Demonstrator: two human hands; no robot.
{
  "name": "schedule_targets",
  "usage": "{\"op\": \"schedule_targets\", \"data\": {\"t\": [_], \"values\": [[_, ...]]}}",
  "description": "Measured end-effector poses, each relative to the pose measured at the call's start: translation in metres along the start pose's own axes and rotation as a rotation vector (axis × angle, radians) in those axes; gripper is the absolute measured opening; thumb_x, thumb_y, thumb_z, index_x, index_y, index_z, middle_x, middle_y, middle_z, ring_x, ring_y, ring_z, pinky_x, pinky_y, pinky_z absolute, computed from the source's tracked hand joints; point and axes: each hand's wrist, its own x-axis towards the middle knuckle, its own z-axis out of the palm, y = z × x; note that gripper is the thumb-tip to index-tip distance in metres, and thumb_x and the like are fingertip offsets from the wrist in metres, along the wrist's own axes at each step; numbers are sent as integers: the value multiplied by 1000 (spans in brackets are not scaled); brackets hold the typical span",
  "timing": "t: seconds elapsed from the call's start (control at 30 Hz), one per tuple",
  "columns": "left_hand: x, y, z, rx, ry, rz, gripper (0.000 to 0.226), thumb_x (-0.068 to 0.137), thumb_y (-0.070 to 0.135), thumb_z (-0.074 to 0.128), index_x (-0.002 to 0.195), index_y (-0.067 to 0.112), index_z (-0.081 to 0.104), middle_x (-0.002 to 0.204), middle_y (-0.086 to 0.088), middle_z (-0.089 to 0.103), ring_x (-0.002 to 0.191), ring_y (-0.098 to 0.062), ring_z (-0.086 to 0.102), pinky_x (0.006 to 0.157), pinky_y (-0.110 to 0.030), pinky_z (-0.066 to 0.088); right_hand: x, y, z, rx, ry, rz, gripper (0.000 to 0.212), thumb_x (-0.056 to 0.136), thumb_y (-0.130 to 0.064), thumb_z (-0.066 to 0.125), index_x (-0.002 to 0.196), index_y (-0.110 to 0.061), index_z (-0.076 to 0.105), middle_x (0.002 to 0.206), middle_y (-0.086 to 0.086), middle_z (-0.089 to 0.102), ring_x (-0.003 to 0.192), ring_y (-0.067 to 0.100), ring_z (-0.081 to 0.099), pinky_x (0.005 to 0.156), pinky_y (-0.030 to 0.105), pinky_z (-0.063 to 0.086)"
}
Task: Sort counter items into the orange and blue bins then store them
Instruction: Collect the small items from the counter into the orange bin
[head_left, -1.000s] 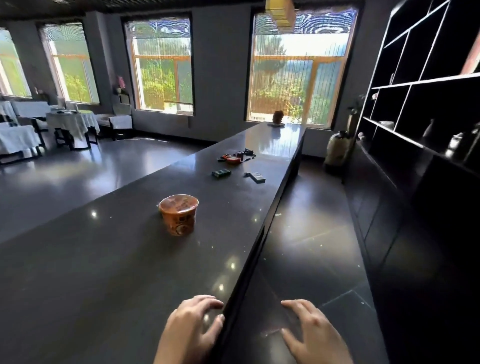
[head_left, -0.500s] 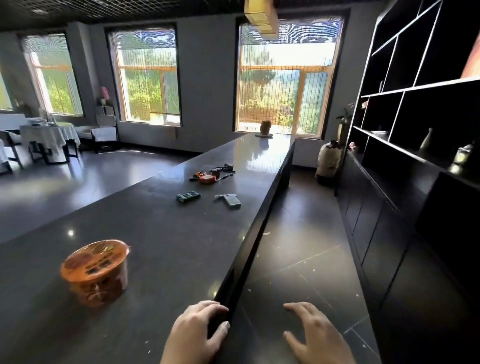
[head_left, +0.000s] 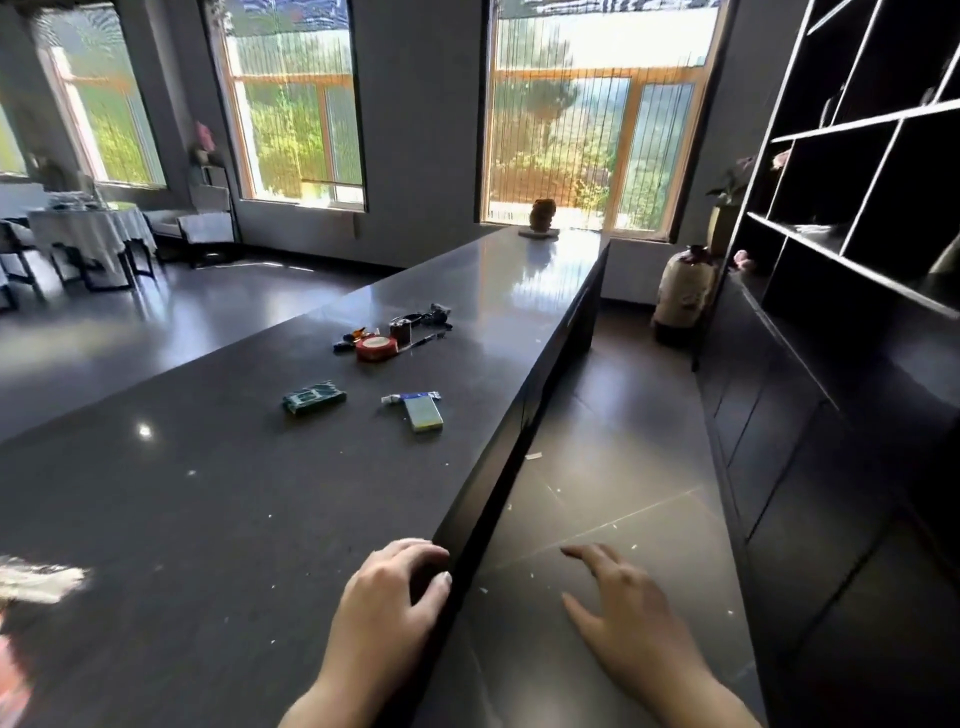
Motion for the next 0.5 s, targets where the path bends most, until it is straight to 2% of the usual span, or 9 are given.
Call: {"op": "schedule_targets", "data": {"t": [0.13, 0.33, 0.5], "values": [[79, 1, 33, 3, -29, 12, 19, 85, 30, 65, 103, 30, 69, 110, 22, 60, 107, -1, 53, 95, -20, 38, 71, 30, -8, -12, -11, 16, 44, 89, -37, 56, 132, -37, 46, 131, -19, 47, 117, 4, 49, 94, 19, 40], [188, 19, 81, 26, -65, 56, 22, 86, 32, 63, 107, 30, 67, 113, 20, 60, 109, -1, 52, 98, -20, 37, 158, 82, -31, 14, 56, 102, 43, 89, -39, 57, 130, -41, 46, 125, -21, 47, 112, 1, 49, 88, 22, 43], [252, 35, 132, 59, -94, 67, 22, 85, 35, 62, 106, 33, 66, 114, 23, 58, 111, 3, 50, 98, -16, 35, 224, 136, -37, 8, -9, 145, 44, 88, -39, 56, 130, -44, 43, 132, -21, 44, 118, 0, 48, 89, 17, 38]]}}
